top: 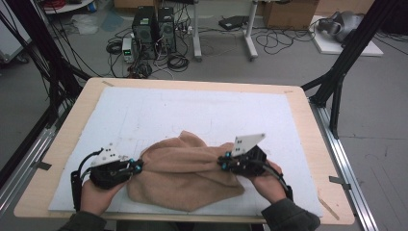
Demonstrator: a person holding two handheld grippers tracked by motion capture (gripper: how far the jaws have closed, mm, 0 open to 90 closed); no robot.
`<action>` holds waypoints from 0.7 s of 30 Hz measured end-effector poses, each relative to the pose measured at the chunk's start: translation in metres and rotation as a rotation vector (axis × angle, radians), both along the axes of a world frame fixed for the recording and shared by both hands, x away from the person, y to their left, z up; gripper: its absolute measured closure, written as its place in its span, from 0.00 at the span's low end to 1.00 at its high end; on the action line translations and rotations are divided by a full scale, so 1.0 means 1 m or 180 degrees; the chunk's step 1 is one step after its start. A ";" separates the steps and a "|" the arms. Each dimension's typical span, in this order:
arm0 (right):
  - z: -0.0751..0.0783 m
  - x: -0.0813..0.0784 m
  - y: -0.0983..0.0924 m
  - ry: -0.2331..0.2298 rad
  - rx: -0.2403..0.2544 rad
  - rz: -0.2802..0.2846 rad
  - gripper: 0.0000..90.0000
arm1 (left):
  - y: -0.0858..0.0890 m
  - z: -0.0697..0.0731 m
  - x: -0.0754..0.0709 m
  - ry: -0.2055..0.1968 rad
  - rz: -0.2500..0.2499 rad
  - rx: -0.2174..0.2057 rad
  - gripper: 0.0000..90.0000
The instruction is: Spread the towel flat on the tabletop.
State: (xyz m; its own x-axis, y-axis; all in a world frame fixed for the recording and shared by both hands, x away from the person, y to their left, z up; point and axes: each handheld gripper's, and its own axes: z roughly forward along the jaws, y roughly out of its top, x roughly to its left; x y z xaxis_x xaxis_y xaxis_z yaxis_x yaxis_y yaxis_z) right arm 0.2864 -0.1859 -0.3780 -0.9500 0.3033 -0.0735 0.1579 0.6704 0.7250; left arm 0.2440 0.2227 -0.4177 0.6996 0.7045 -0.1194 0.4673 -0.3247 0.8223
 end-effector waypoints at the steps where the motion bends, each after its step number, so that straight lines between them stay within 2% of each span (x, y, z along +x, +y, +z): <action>1: 0.000 0.000 0.000 0.0000 0.0000 0.0000 0.91 | 0.000 0.000 0.000 0.0000 0.0000 0.0000 0.95; 2: -0.017 -0.011 0.000 0.0103 -0.0015 0.0029 0.91 | -0.001 -0.006 -0.004 0.0059 -0.0021 0.0004 0.95; 3: -0.024 -0.015 0.000 0.0124 0.0003 0.0028 0.91 | -0.004 -0.013 -0.008 0.0125 -0.0082 0.0069 0.95; 4: -0.024 -0.015 0.000 0.0124 0.0003 0.0028 0.91 | -0.004 -0.013 -0.008 0.0125 -0.0082 0.0069 0.95; 5: -0.031 -0.020 -0.001 0.0165 0.0036 0.0028 0.91 | -0.006 -0.015 -0.009 0.0154 -0.0119 0.0094 0.94; 7: -0.032 -0.020 -0.003 0.0196 0.0075 0.0014 0.90 | -0.008 -0.014 -0.009 0.0180 -0.0168 0.0102 0.93; 10: -0.024 -0.019 -0.007 0.0237 0.0156 0.0026 0.85 | -0.008 -0.003 -0.007 0.0129 -0.0192 -0.0082 0.83; 11: -0.019 -0.018 -0.008 0.0215 0.0193 0.0029 0.80 | -0.009 0.009 -0.005 0.0072 -0.0216 -0.0167 0.78; 12: -0.013 -0.017 -0.010 0.0199 0.0224 0.0019 0.77 | -0.009 0.009 -0.005 0.0072 -0.0216 -0.0167 0.77; 14: -0.008 -0.015 -0.012 0.0190 0.0284 0.0019 0.76 | -0.012 0.022 0.000 0.0000 -0.0279 -0.0223 0.75; 15: 0.004 -0.011 -0.016 0.0114 0.0367 -0.0006 0.69 | -0.014 0.028 0.003 -0.0030 -0.0317 -0.0208 0.71; 17: 0.010 -0.008 -0.018 0.0093 0.0391 -0.0050 0.69 | -0.020 0.038 0.012 -0.0085 -0.0364 -0.0200 0.69; 18: 0.019 0.000 -0.022 0.0050 0.0454 -0.0107 0.65 | -0.024 0.042 0.017 -0.0140 -0.0377 -0.0166 0.66; 19: 0.019 0.000 -0.022 0.0050 0.0454 -0.0107 0.65 | -0.027 0.046 0.022 -0.0191 -0.0384 -0.0106 0.66; 21: 0.026 0.015 -0.026 -0.0006 0.0484 -0.0228 0.63 | -0.035 0.048 0.036 -0.0220 -0.0412 -0.0068 0.62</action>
